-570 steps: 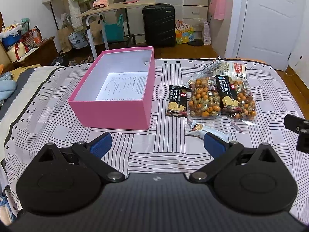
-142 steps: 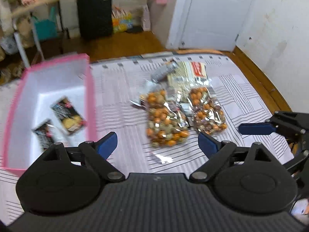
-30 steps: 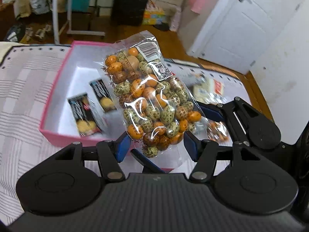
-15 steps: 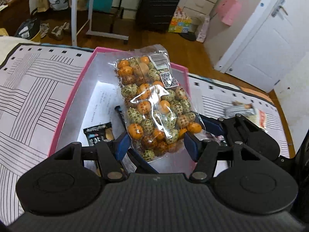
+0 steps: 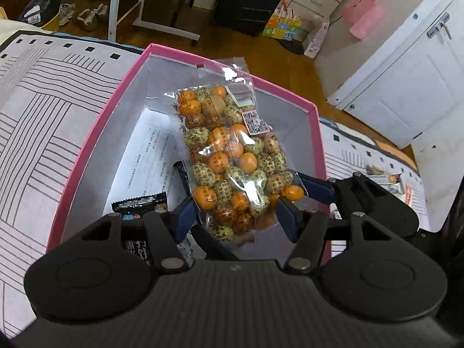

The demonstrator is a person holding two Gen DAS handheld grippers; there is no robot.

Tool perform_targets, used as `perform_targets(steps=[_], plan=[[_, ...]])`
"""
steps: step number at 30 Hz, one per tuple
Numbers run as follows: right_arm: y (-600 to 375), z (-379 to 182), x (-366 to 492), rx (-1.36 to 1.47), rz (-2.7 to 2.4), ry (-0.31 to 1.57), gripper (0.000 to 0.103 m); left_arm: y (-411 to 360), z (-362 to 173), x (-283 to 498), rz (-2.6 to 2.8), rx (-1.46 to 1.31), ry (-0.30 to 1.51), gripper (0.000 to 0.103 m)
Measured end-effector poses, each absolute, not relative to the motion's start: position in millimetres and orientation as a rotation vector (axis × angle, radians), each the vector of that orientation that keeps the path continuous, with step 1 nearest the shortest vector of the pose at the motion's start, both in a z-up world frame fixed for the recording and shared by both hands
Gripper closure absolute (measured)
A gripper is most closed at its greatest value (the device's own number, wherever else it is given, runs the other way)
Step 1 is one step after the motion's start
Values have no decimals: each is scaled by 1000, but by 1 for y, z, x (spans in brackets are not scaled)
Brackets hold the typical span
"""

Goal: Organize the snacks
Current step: 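Open the left gripper to drop the peanut bag into the pink box, then grasp the white chocolate snack bar with the left gripper while the right gripper grasps a black packet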

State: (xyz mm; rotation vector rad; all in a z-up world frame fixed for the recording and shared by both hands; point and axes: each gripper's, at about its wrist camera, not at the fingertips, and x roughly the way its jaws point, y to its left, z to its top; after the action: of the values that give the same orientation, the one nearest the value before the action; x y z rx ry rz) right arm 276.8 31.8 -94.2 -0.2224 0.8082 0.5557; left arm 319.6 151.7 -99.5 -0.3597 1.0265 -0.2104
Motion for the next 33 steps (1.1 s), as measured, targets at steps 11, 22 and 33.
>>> perform_targets(steps=[11, 22, 33], plan=[[-4, -48, 212, -234, 626, 727, 6, 163, -58, 263, -172, -283, 944, 38], [-92, 9, 157, -121, 557, 553, 6, 131, 10, 202, -246, -85, 876, 38], [-170, 5, 128, -108, 413, 575, 9, 56, 23, 181, -441, -53, 839, 40]])
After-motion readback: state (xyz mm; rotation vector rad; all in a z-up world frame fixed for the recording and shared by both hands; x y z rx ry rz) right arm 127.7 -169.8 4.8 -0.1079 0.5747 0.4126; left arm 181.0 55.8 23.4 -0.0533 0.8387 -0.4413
